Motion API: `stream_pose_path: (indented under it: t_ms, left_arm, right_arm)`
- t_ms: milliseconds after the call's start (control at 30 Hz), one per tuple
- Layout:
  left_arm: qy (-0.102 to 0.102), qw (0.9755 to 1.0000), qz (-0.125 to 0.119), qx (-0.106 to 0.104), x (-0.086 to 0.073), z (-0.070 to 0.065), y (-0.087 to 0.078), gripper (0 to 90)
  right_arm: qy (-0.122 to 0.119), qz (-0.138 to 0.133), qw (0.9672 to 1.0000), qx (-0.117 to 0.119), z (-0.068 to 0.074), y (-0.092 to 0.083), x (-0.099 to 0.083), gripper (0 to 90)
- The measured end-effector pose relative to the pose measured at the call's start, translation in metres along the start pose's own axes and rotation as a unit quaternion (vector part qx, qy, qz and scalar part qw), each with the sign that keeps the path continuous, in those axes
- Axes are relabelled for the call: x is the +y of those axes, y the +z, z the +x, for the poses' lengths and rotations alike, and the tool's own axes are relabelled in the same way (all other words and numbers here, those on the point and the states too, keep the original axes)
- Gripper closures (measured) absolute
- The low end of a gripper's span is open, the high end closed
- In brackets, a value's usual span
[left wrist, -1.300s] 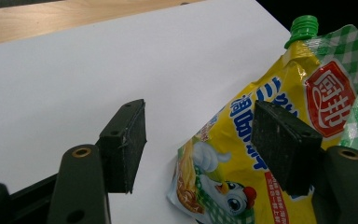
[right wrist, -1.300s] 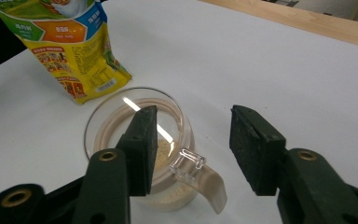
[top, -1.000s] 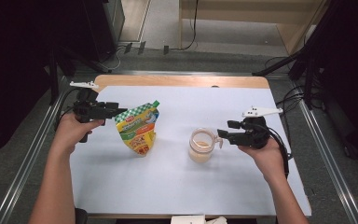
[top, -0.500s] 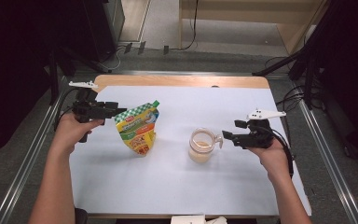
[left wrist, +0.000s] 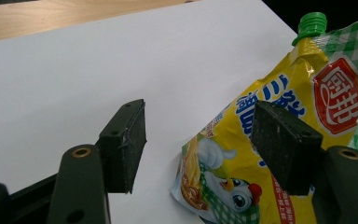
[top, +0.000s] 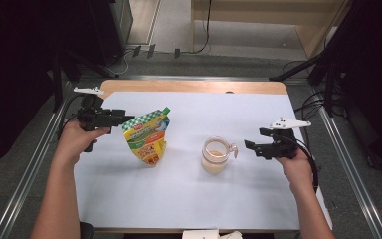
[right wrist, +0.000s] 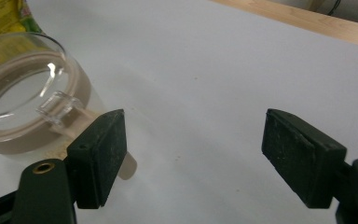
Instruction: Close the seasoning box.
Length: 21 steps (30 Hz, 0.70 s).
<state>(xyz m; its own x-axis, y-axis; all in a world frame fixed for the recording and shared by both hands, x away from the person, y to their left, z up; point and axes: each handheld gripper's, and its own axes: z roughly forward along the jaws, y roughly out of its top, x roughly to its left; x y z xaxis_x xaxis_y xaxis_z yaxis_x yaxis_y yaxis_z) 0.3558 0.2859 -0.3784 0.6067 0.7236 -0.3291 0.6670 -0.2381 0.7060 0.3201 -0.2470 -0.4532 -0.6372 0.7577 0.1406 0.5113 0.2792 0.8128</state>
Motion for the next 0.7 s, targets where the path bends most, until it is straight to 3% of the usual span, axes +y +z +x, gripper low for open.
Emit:
stream_pose_path:
  t_ms: [700]
  left_arm:
    - [-0.007,0.9999,0.007,0.001,-0.003,0.004,0.003,36.6]
  right_arm:
    - [0.02,0.014,0.9995,-0.017,-0.018,0.004,-0.021,23.1]
